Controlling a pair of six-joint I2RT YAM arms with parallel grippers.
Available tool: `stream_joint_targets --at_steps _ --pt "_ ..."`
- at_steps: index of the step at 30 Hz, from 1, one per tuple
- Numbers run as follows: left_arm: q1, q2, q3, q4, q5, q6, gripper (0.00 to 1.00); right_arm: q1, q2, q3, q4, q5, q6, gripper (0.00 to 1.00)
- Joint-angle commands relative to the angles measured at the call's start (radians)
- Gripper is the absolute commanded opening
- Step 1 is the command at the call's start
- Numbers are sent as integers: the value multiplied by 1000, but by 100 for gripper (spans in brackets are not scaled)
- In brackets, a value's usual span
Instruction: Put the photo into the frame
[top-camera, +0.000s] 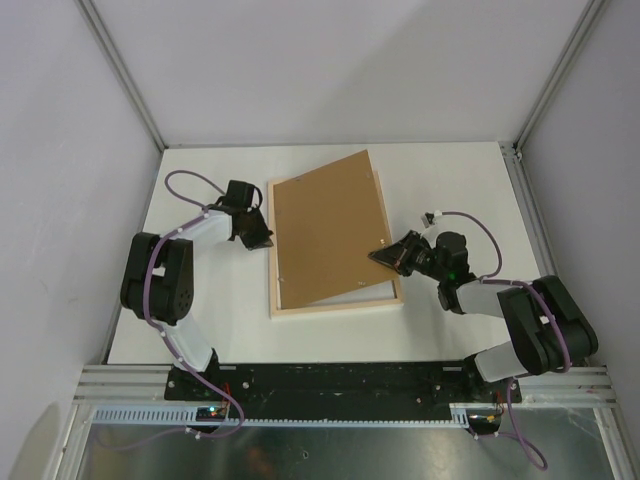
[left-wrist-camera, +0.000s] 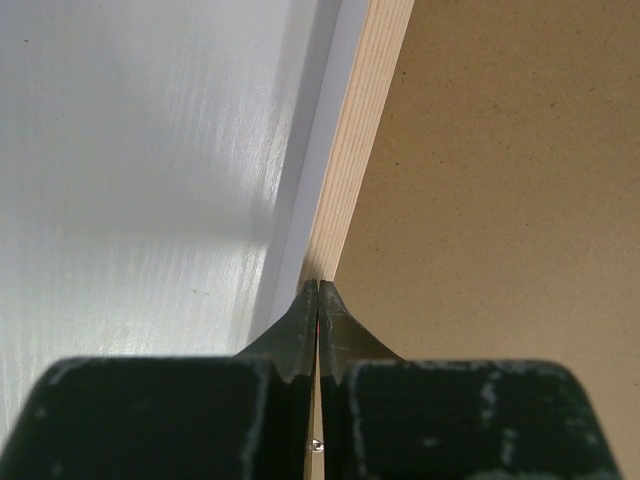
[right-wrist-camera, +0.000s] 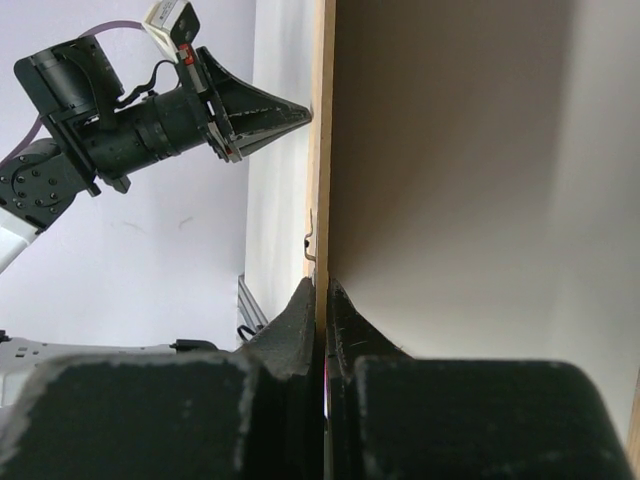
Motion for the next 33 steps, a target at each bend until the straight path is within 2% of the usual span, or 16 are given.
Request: stream_joint_targets --at_steps 1,16,23,33 --pt "-7 31 6 -4 11 16 0 18 -16 9 68 13 -56 0" --pt "-7 38 10 -3 18 11 0 70 -67 13 -70 87 -147 1" --pt "-10 42 14 -4 21 9 0 80 -104 40 -212 147 -228 17" --pt "-10 52 19 -3 27 7 0 84 -188 146 -598 345 -383 48"
